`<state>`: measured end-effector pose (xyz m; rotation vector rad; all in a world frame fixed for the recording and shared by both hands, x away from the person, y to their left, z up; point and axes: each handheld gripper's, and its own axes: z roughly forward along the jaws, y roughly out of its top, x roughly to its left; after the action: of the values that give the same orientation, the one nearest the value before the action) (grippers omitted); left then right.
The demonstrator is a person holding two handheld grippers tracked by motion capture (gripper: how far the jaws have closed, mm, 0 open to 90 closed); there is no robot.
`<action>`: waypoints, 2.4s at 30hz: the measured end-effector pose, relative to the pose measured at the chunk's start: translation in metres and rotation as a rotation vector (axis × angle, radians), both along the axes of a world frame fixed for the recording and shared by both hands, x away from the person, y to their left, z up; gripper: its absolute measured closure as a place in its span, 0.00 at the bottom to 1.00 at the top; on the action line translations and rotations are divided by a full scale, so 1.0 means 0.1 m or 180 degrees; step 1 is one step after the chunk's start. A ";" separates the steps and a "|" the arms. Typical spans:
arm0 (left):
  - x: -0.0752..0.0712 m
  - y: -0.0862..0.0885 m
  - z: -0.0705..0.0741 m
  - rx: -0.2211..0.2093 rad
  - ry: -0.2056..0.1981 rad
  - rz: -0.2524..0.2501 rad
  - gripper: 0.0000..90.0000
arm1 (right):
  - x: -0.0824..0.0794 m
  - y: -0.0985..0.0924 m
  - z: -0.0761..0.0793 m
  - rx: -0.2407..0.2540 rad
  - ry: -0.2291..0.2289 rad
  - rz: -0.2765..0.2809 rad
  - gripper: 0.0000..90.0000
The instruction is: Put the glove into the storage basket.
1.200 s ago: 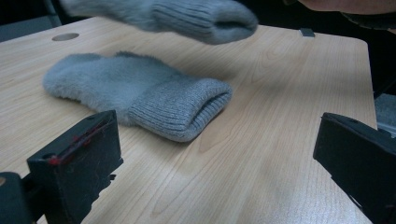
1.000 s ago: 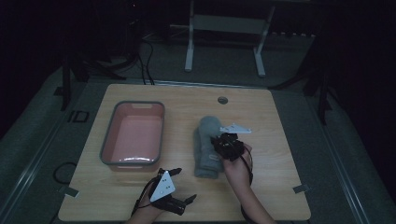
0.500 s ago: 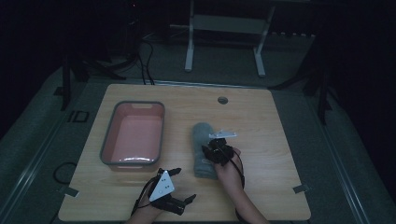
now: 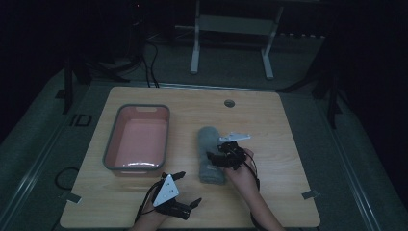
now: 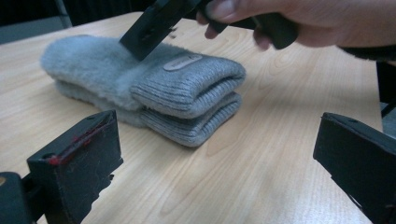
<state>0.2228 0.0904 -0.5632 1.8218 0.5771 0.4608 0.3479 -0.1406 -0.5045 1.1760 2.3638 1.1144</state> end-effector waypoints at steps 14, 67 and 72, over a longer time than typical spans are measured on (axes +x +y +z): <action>0.28 -0.14 0.58 -0.0066 0.0438 0.0274 0.01 | -0.05 -0.51 0.15 0.0036 -0.0522 0.0176 0.16; 1.60 -0.55 0.06 0.0283 0.2161 0.0306 0.64 | 0.37 -0.35 -0.42 0.0014 0.0577 0.0318 0.83; 1.60 -0.53 0.05 0.0149 0.2142 0.0227 0.82 | 0.32 -0.35 -0.43 0.0024 0.0454 0.0271 0.87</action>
<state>0.3832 0.0369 -0.5583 1.9966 1.0937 -0.1143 0.3797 -0.1755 -0.5473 1.2050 2.5406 1.1006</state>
